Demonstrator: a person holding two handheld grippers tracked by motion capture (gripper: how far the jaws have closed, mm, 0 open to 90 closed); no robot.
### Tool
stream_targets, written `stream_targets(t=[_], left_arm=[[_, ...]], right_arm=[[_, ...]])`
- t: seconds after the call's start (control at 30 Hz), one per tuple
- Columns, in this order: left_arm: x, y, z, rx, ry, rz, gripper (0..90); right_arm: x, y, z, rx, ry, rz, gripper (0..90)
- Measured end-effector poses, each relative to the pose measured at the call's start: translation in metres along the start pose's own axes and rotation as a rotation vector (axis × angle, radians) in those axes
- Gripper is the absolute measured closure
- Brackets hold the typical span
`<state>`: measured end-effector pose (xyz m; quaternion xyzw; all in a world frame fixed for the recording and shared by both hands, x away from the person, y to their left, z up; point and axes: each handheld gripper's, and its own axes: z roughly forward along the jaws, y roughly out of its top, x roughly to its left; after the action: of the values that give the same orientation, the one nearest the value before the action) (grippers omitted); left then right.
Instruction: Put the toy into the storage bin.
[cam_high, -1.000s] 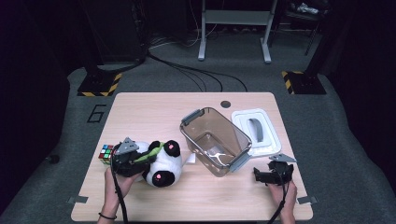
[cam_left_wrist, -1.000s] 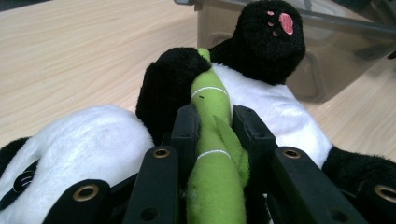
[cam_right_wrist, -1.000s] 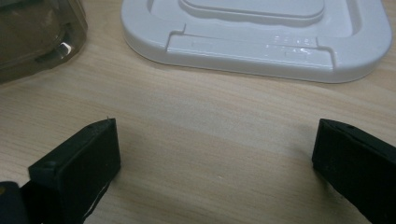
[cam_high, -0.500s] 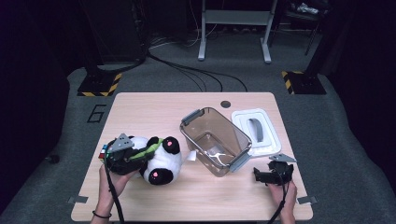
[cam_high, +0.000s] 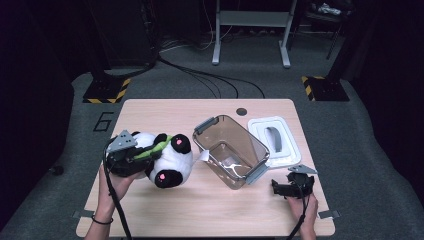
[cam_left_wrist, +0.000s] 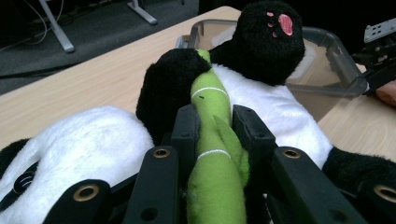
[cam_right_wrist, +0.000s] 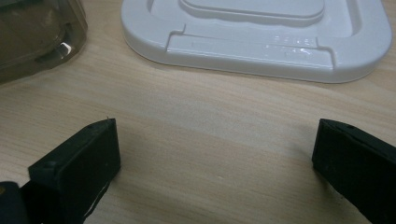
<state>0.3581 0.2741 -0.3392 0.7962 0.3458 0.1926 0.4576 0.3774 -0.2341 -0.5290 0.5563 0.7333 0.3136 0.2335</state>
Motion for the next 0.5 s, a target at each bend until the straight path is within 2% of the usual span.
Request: stream_targets(t=[0.17,0.37,0.5], left_arm=[[0.004,0.012,0.003,-0.003,-0.009,0.019,72.0],[0.01,0.035,0.009,-0.024,-0.048,0.04,72.0],[0.012,0.044,0.012,-0.028,-0.063,0.057,72.1]], right_arm=[[0.0,0.0,0.0,-0.001,0.0,0.0,0.1],[0.0,0.0,0.0,0.0,0.0,0.0,0.1],[0.0,0.0,0.0,0.0,0.0,0.0,0.1]])
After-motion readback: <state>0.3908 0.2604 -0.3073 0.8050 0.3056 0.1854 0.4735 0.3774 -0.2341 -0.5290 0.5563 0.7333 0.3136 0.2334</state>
